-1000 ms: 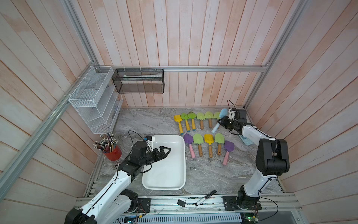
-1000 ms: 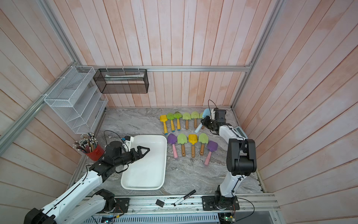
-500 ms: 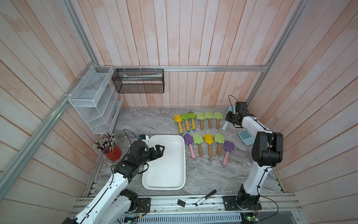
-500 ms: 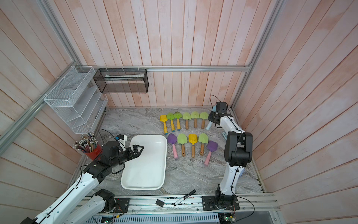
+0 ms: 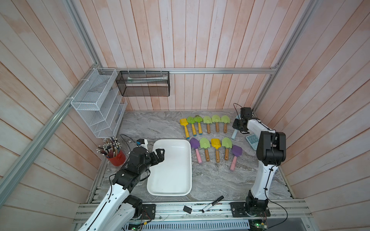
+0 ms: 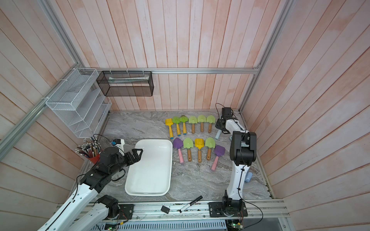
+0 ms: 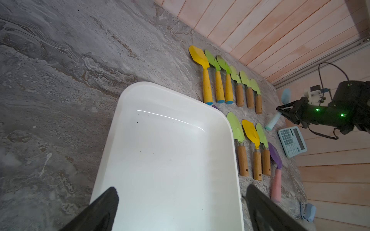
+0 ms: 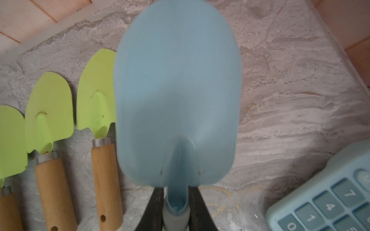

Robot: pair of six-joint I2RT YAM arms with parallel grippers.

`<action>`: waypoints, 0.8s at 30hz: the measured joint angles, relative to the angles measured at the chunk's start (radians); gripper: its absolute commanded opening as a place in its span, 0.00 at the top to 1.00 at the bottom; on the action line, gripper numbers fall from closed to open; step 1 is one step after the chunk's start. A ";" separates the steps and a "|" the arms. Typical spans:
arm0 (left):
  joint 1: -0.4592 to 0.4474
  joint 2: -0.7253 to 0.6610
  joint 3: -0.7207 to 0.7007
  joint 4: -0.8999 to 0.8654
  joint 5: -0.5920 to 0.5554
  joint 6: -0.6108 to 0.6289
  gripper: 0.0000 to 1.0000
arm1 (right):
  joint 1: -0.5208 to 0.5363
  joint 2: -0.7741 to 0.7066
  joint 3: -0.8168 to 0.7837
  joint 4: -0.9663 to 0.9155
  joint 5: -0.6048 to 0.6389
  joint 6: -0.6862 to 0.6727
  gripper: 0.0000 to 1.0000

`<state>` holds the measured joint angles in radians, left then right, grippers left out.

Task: Take the shovel out of the storage box
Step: Place the shovel at the center of the board.

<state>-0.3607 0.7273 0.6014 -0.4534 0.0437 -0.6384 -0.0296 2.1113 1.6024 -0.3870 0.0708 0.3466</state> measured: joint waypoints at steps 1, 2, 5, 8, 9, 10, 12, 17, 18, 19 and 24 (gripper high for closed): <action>0.001 0.000 0.002 -0.002 -0.002 0.001 0.00 | 0.000 0.011 0.015 -0.004 0.000 0.000 0.90; 0.001 0.000 0.003 -0.005 -0.004 0.003 0.00 | 0.000 0.022 0.029 -0.005 0.001 0.000 0.90; 0.003 0.004 0.003 -0.013 -0.010 0.005 0.00 | 0.000 0.046 0.058 -0.011 0.007 0.000 0.90; 0.004 0.005 0.003 -0.023 -0.019 0.008 0.00 | 0.000 0.076 0.088 -0.017 0.013 -0.002 0.90; 0.005 0.005 0.003 -0.025 -0.020 0.008 0.00 | 0.000 0.086 0.098 -0.019 0.014 -0.003 0.90; 0.005 0.005 0.003 -0.027 -0.023 0.010 0.00 | 0.000 0.098 0.105 -0.018 0.014 -0.004 0.90; 0.006 0.005 0.003 -0.027 -0.024 0.011 0.00 | 0.000 0.115 0.113 -0.020 0.016 -0.007 0.90; 0.007 0.006 0.003 -0.026 -0.026 0.011 0.00 | 0.000 0.142 0.114 -0.031 0.022 -0.011 0.90; 0.007 0.006 0.003 -0.026 -0.026 0.011 0.00 | 0.000 0.145 0.114 -0.030 0.023 -0.011 0.89; 0.008 0.007 0.002 -0.026 -0.026 0.011 0.00 | 0.000 0.145 0.115 -0.031 0.025 -0.012 0.89; 0.009 0.011 -0.012 -0.014 -0.040 0.016 0.00 | 0.000 0.145 0.115 -0.031 0.025 -0.011 0.80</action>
<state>-0.3515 0.7387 0.5896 -0.4679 0.0036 -0.6220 -0.0296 2.2562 1.7176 -0.4175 0.0959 0.3351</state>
